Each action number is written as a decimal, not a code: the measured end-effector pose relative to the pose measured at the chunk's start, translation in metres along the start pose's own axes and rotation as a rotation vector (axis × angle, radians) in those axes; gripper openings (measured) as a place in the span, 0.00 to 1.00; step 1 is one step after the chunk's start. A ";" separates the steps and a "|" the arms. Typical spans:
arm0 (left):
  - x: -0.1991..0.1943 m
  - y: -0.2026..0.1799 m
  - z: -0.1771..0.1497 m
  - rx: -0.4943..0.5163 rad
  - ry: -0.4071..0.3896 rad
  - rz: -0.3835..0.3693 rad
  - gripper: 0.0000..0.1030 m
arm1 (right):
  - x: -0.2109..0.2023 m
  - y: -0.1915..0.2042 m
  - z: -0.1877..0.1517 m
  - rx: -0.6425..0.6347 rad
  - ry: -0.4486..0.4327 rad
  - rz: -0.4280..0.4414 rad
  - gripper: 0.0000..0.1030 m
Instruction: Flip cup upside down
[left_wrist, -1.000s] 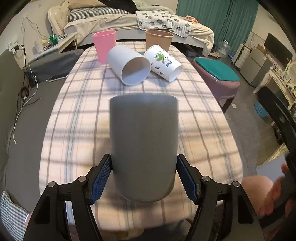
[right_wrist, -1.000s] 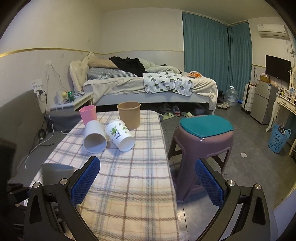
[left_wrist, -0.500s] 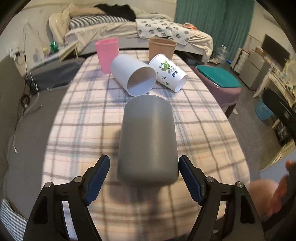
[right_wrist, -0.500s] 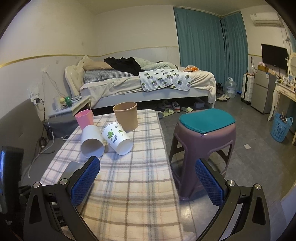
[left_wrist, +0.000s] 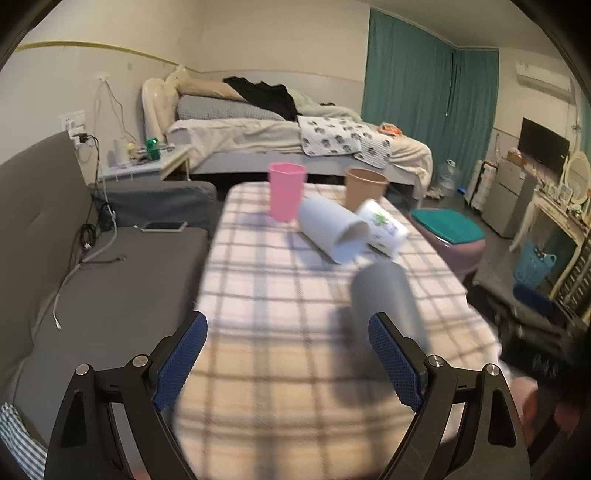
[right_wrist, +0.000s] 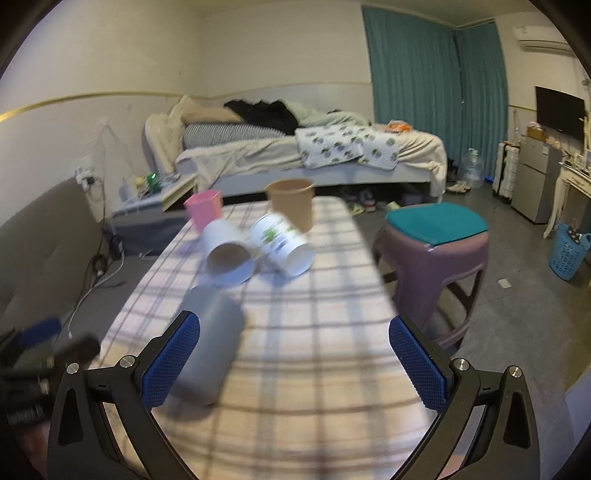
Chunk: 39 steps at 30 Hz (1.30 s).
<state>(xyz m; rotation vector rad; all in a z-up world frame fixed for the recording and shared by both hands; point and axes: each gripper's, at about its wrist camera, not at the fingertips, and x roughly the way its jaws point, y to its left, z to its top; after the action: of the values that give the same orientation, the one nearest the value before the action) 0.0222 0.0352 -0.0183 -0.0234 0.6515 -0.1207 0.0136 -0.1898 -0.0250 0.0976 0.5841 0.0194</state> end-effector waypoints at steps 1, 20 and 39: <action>0.003 0.006 0.000 0.018 -0.019 0.018 0.89 | 0.003 0.011 -0.003 -0.006 0.015 -0.003 1.00; 0.022 0.050 -0.013 -0.074 -0.011 0.057 0.89 | 0.064 0.083 -0.045 0.003 0.159 0.046 0.72; 0.030 0.019 -0.014 0.000 0.015 0.068 0.89 | 0.040 0.049 0.007 -0.051 0.054 0.137 0.70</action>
<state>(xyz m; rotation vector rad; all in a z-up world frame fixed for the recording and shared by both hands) 0.0397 0.0509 -0.0488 0.0000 0.6661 -0.0555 0.0516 -0.1403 -0.0364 0.0873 0.6302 0.1702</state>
